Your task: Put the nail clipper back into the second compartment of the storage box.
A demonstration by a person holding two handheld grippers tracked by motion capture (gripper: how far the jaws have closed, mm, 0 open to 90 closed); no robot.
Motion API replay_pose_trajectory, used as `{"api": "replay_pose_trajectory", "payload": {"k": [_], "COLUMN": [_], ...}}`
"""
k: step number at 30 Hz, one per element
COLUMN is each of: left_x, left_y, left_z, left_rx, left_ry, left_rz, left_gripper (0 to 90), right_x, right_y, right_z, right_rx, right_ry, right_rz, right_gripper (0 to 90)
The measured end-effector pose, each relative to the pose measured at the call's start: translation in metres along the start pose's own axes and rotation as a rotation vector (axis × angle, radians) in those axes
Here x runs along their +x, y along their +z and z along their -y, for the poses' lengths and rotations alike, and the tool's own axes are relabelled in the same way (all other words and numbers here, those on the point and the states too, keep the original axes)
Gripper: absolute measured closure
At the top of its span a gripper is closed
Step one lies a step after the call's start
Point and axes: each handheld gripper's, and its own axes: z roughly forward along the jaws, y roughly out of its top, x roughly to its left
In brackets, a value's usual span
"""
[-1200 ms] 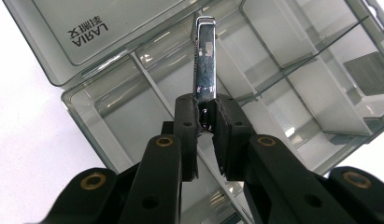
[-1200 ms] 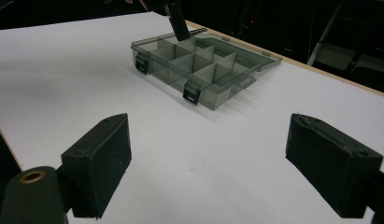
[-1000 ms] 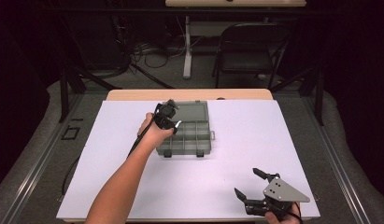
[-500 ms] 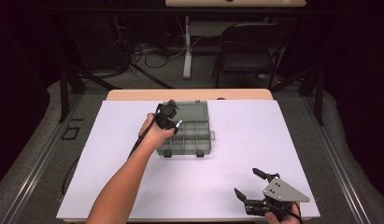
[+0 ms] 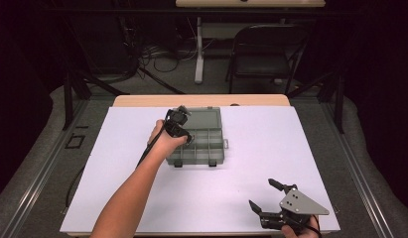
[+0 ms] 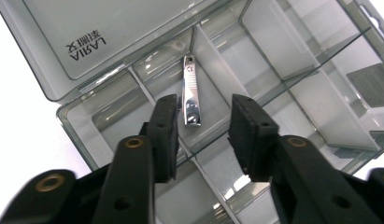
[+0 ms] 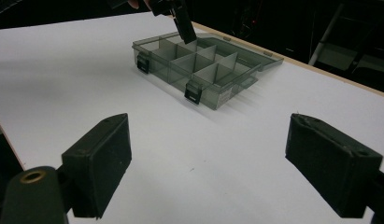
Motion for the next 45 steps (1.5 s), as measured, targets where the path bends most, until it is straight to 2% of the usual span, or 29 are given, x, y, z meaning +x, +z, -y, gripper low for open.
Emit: {"api": "replay_pose_trajectory", "payload": {"k": [4, 10, 13, 18, 19, 25, 28, 30, 32, 35, 39, 45], "left_x": [0.002, 0.002, 0.001, 0.001, 0.002, 0.004, 0.004, 0.004, 0.003, 0.002, 0.003, 0.004], "left_y": [-0.002, -0.006, -0.008, -0.016, -0.018, -0.030, -0.035, -0.039, -0.043, -0.051, -0.062, -0.075], "left_z": [0.000, 0.001, 0.001, 0.003, 0.003, 0.007, 0.009, 0.011, 0.014, 0.017, 0.023, 0.040], "left_rx": [-0.029, -0.093, -0.138, -0.154, -0.159, -0.168, -0.197, -0.221, -0.226, -0.241, -0.271, -0.293], "left_ry": [-0.007, 0.041, 0.077, 0.114, 0.109, 0.092, 0.078, 0.073, 0.073, 0.086, 0.084, 0.144], "left_rz": [0.004, -0.031, -0.002, -0.055, -0.065, -0.031, -0.004, 0.029, 0.051, 0.053, 0.092, 0.140], "left_gripper": [52.7, 38.0, 38.4, 39.0, 38.9, 38.9, 38.4, 37.8, 36.7, 31.2, 23.4, 16.6], "right_x": [-0.001, -0.001, -0.001, 0.000, 0.000, -0.001, 0.000, 0.000, 0.000, 0.000, 0.000, 0.000], "right_y": [0.000, 0.000, 0.000, 0.001, 0.001, 0.001, 0.002, 0.001, 0.001, 0.002, 0.002, 0.002], "right_z": [0.000, 0.000, 0.000, 0.000, 0.001, 0.001, 0.001, 0.001, 0.001, 0.001, 0.001, 0.001], "right_rx": [0.001, 0.001, 0.000, 0.000, -0.005, -0.005, -0.002, 0.001, 0.003, -0.003, -0.001, -0.003], "right_ry": [0.003, 0.001, 0.002, 0.001, 0.004, 0.006, 0.006, 0.005, 0.004, 0.006, 0.005, 0.007], "right_rz": [0.003, 0.003, 0.004, 0.005, 0.004, 0.004, 0.003, 0.003, 0.004, 0.003, 0.003, 0.004], "right_gripper": [14.0, 14.0, 14.0, 14.0, 14.0, 14.0, 14.0, 14.0, 14.0, 14.1, 14.1, 14.0]}}
